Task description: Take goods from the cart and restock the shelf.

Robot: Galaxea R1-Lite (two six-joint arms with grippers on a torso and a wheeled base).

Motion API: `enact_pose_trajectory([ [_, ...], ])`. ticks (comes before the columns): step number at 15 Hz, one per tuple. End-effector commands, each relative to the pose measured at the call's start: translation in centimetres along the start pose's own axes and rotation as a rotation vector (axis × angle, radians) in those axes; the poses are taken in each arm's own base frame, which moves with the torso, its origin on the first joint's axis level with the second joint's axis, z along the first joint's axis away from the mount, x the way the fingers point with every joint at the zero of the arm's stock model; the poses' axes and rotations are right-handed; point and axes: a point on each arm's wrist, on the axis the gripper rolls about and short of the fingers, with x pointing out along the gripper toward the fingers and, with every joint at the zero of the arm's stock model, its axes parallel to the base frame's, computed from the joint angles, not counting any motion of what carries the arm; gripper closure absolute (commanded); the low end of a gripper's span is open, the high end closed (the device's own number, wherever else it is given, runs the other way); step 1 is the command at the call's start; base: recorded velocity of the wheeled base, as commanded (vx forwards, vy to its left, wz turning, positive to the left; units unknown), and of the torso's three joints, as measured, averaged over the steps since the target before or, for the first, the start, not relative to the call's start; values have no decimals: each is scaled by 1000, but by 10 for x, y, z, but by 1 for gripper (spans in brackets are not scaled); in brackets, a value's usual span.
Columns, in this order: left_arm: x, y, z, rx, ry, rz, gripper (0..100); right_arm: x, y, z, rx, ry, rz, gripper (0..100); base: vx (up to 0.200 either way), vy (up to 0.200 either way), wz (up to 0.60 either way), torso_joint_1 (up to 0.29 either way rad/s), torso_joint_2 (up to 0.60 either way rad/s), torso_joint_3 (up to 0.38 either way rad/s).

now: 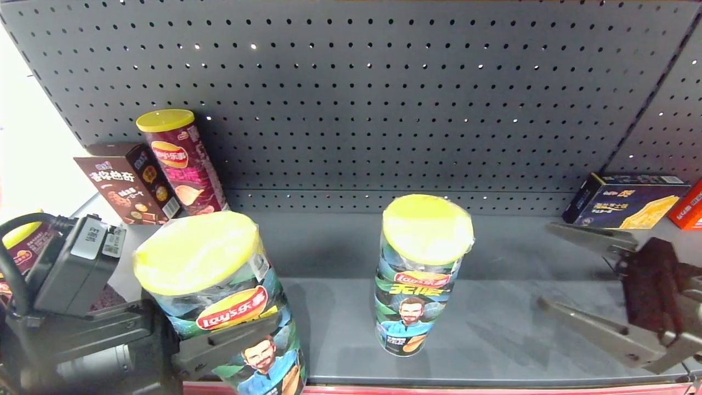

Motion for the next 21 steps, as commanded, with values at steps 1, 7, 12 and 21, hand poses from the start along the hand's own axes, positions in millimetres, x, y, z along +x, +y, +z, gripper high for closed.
enact_pose_trajectory([
  [1, -3, -2, 2, 7, -11, 0, 100, -61, 30, 15, 0, -80, -313, 0, 0, 0, 0, 0, 0, 0],
  [7, -4, -3, 3, 13, -17, -4, 100, -144, 103, -39, 64, 34, -586, 0, 0, 0, 0, 0, 0, 0],
  [12, -3, -2, 1, 15, -11, -6, 100, -157, 111, -76, 121, 151, -782, 0, 0, 0, 0, 0, 0, 0],
  [21, -3, -2, 3, 13, -18, -10, 100, -159, 113, -88, 138, 277, -774, 0, 0, 0, 0, 0, 0, 0],
])
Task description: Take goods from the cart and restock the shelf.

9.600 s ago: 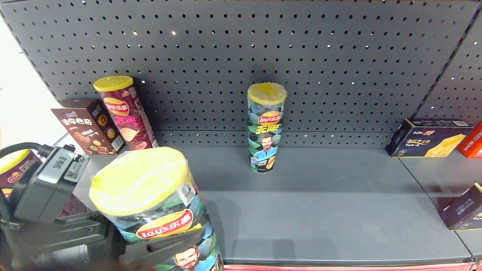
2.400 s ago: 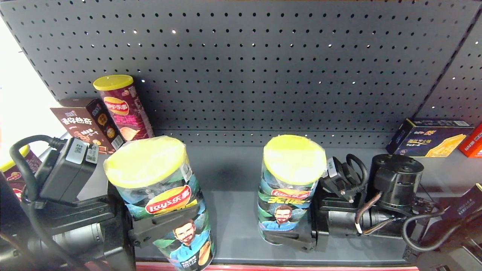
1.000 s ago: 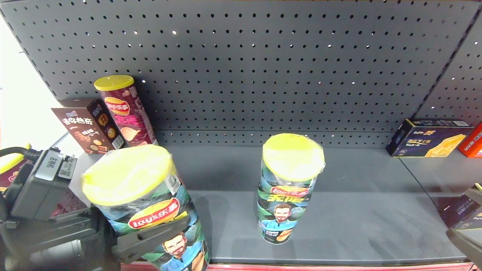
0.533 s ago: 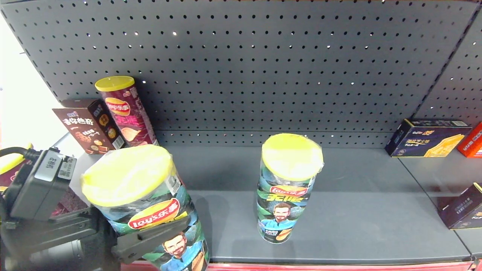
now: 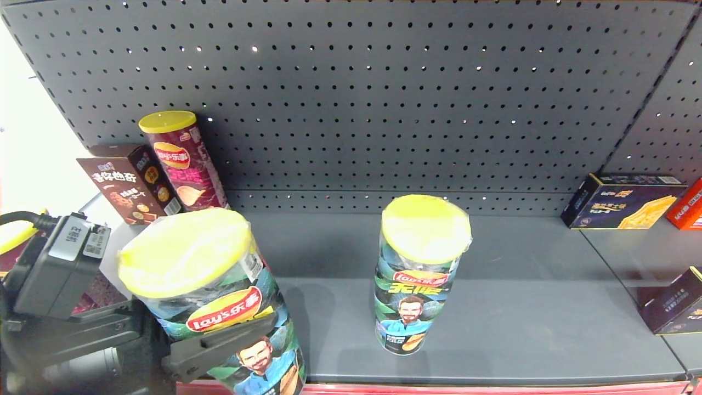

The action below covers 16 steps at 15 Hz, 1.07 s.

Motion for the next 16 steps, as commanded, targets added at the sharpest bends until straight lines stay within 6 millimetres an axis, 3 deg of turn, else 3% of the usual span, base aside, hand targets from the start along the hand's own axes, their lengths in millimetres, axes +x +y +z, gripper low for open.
enact_pose_trajectory([
  [1, 0, 0, 0, 0, 0, 0, 100, 0, 0, 0, -5, 6, 12, 0, 0, 0, 0, 0, 0, 0],
  [9, 5, 4, 17, -25, -45, 11, 100, 0, 0, 0, 1, 6, 24, 0, 0, 0, 0, 0, 0, 0],
  [13, 31, 29, 57, 19, -128, 47, 100, 0, 0, 0, 1, 6, 24, 0, 0, 0, 0, 0, 0, 0],
  [16, 44, 36, 67, 31, -148, 38, 100, 0, 0, 0, 1, 6, 23, 0, 0, 0, 0, 0, 0, 0],
])
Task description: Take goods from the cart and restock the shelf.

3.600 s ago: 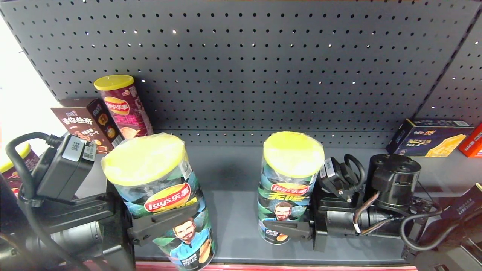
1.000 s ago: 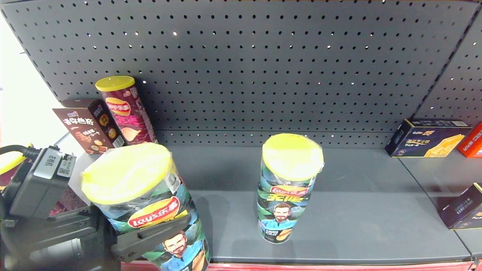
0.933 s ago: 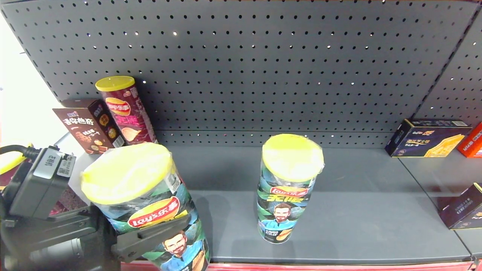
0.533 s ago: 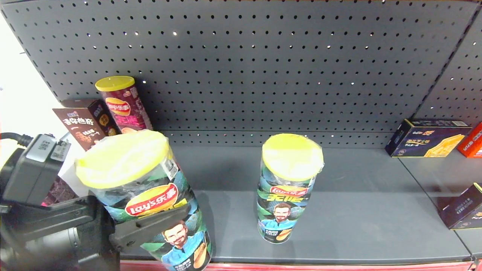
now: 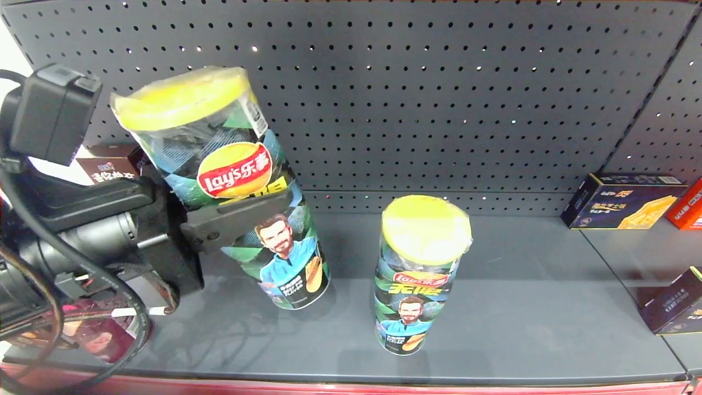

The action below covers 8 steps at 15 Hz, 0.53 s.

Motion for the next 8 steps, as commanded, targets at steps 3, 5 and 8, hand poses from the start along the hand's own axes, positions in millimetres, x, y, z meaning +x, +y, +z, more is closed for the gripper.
enact_pose_trajectory([
  [3, 24, 9, 2, -49, 78, -24, 100, 0, 0, 0, 0, 6, 1, 0, 0, 0, 0, 0, 0, 0],
  [5, 30, 8, 11, -83, 139, -40, 100, 0, 0, 0, 0, 6, 1, 0, 0, 0, 0, 0, 0, 0],
  [8, 38, 11, 12, -95, 155, -41, 100, 0, 0, 0, 0, 6, 1, 0, 0, 0, 0, 0, 0, 0],
])
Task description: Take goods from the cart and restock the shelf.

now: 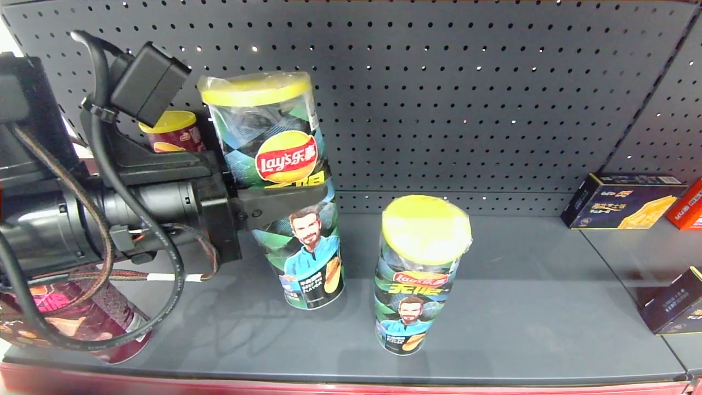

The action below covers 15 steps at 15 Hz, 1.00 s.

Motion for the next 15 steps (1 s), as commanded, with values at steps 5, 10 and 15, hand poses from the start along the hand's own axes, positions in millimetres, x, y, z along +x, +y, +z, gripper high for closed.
enact_pose_trajectory([
  [5, 14, 8, 5, 0, 5, 1, 100, 0, 0, 0, 0, 5, 1, 0, 0, 0, 0, 0, 0, 0],
  [10, 20, 11, -3, 51, 53, 13, 100, 0, 0, 0, 0, 5, 1, 0, 0, 0, 0, 0, 0, 0],
  [15, 29, 17, -7, 103, 80, 18, 100, 0, 0, 0, 0, 5, -1, 0, 0, 0, 0, 0, 0, 0],
])
